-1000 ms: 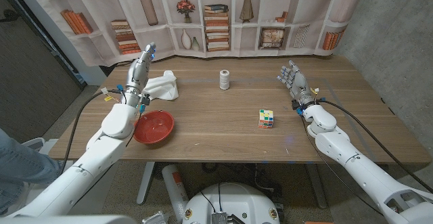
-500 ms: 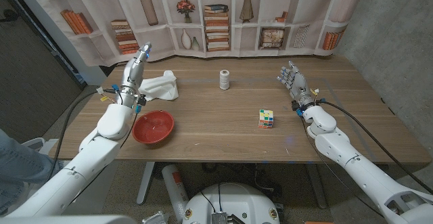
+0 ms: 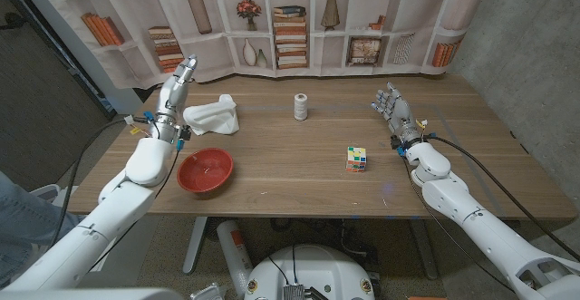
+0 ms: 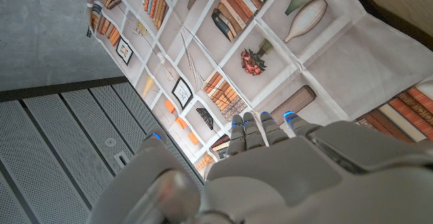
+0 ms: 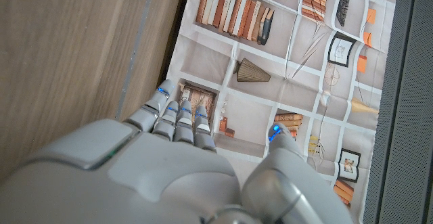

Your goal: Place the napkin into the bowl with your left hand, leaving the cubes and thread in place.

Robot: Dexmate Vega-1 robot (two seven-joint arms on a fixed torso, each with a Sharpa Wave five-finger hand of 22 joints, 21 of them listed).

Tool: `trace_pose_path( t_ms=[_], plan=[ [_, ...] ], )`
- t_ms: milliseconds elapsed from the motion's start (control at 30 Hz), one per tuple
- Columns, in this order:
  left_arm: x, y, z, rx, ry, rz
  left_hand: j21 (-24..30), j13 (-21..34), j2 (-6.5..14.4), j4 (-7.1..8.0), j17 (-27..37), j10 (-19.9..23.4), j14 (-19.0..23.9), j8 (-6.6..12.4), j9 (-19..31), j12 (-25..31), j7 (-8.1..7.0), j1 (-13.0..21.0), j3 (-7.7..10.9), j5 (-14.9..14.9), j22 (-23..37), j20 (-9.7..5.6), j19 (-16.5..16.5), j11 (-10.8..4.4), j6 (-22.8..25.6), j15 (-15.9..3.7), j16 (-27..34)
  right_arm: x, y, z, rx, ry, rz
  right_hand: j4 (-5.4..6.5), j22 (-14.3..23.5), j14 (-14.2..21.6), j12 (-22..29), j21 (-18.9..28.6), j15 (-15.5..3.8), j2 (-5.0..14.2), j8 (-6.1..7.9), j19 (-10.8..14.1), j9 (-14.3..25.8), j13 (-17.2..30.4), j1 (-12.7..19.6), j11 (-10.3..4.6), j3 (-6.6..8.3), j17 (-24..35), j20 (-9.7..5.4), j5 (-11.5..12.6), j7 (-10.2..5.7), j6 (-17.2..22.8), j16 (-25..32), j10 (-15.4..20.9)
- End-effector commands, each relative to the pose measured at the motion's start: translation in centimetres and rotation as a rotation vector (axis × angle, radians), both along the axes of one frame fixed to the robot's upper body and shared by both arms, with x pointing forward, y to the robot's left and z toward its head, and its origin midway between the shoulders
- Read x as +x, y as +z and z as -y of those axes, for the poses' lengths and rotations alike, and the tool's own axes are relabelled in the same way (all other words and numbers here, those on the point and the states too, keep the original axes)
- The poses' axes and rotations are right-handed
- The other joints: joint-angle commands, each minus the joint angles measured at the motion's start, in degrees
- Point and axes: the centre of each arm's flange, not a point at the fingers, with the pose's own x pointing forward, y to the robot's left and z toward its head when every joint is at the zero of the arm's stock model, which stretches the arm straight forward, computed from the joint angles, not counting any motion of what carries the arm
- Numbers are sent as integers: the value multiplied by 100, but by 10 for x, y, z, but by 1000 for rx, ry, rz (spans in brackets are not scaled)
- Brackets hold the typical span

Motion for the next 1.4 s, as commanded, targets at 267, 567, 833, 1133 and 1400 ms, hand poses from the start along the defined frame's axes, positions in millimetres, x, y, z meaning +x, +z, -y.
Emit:
trace_pose_path(
  t_ms=[267,567,833,1133,1400],
  plan=[
    [-16,5,-12,44,178,30,-17,21,16,-41,28,68,46,35,32,-3,-21,77,8,58,22,-228,39,-11,99,-23,-11,5,-1,-3,2,7,-1,-14,21,61,30,-30,-2,16,22,60,21,33,47,-6,-41,30,-28,-18,16,55,20,62],
    [-18,4,-11,77,255,38,-16,22,29,-50,29,126,95,36,32,1,-42,107,1,78,22,-214,65,-31,148,-37,-8,7,-2,-3,3,7,-4,-17,22,63,32,-54,4,21,18,69,21,33,47,-3,-50,31,-25,-22,8,55,17,75],
    [-18,3,-10,97,312,45,-18,22,44,-59,28,157,123,46,33,-3,-59,136,-1,97,22,-211,81,-59,214,-50,-11,4,-3,-2,-10,3,-9,-18,22,66,30,-69,-2,25,18,71,22,33,47,-11,-54,31,-20,-24,8,59,17,73],
    [-18,9,-4,176,419,-4,-22,22,57,-67,29,161,128,36,33,-16,-63,162,-3,116,22,-209,89,-44,226,-57,-20,4,-3,-2,-6,4,-13,-20,23,68,26,-86,8,30,17,78,22,33,48,-4,-60,32,-20,-27,13,61,15,70],
    [-18,11,-5,194,453,-21,-27,23,67,-72,29,158,123,26,33,-27,-60,179,-7,128,23,-206,89,-32,227,-57,-30,4,-3,-3,-9,7,-14,-23,23,68,24,-102,-2,32,14,83,22,33,49,-3,-66,31,-17,-29,14,56,13,69]
  ],
)
